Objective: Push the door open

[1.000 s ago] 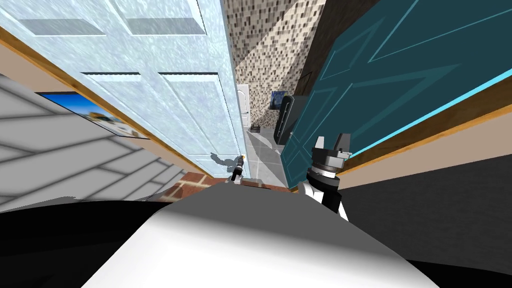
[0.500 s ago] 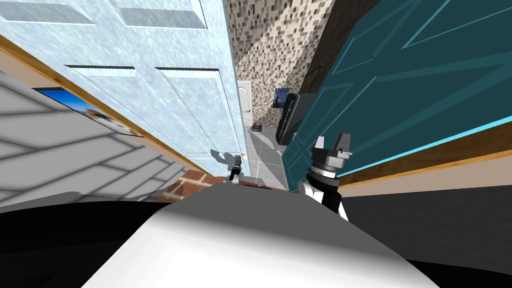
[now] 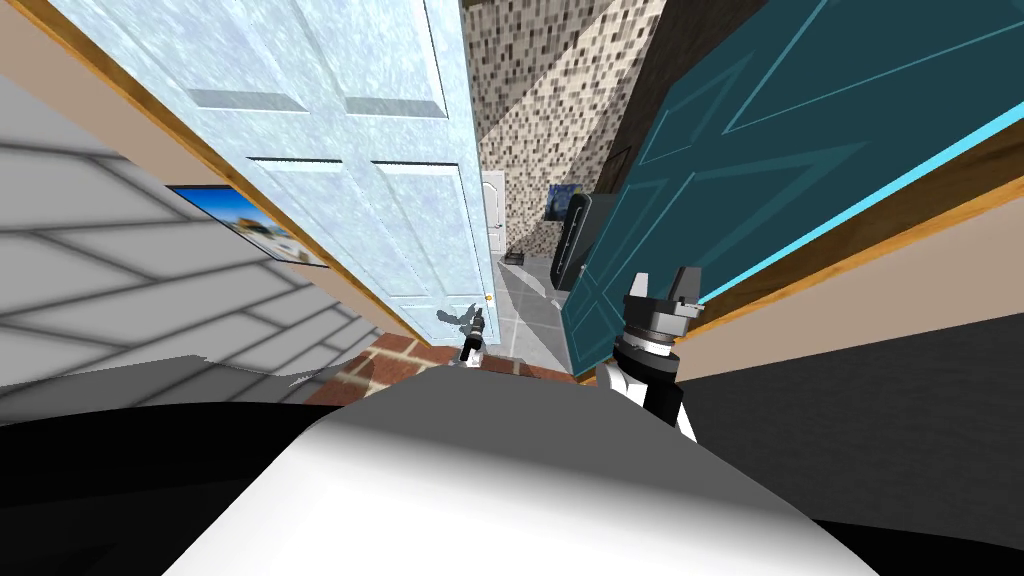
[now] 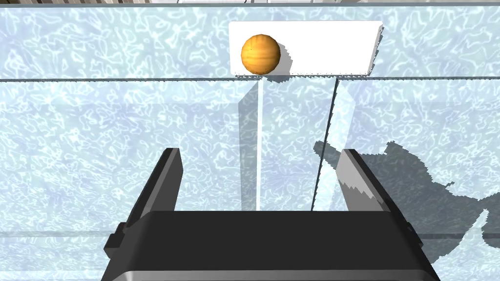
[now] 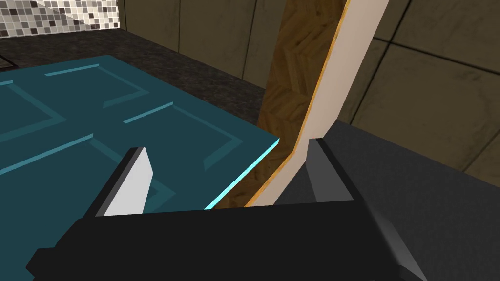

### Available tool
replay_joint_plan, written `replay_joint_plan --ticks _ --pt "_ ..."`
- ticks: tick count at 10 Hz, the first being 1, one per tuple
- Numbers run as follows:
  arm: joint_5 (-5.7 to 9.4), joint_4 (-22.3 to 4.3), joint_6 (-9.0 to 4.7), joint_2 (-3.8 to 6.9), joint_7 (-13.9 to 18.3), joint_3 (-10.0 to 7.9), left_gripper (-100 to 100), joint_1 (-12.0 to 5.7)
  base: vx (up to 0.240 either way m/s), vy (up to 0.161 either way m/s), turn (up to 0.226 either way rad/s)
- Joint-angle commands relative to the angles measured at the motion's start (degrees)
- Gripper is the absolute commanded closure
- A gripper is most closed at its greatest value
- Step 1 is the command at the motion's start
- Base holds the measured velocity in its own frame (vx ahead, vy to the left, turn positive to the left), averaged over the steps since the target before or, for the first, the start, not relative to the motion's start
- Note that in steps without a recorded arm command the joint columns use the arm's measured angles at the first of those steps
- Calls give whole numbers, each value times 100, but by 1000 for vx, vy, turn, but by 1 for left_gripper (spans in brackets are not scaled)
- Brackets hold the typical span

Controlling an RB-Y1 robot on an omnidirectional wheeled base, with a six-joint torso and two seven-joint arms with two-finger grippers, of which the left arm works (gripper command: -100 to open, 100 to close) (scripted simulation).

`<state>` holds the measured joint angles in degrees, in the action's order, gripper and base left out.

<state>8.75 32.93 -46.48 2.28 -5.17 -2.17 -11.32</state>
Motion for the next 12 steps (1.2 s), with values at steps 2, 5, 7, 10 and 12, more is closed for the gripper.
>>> replay_joint_plan --ticks 2,5,7,10,12 --pt "6 19 12 -35 4 1 -100 -1 -138 -32 15" --pt "22 3 -29 56 -5 -25 -100 13 154 28 -27" --pt "31 -8 -59 79 -12 -42 -100 21 214 -8 -23" --pt "48 -28 -111 55 -23 -71 -100 35 212 15 -29" --pt "58 -39 -140 2 -30 -87 -100 43 206 1 -25"
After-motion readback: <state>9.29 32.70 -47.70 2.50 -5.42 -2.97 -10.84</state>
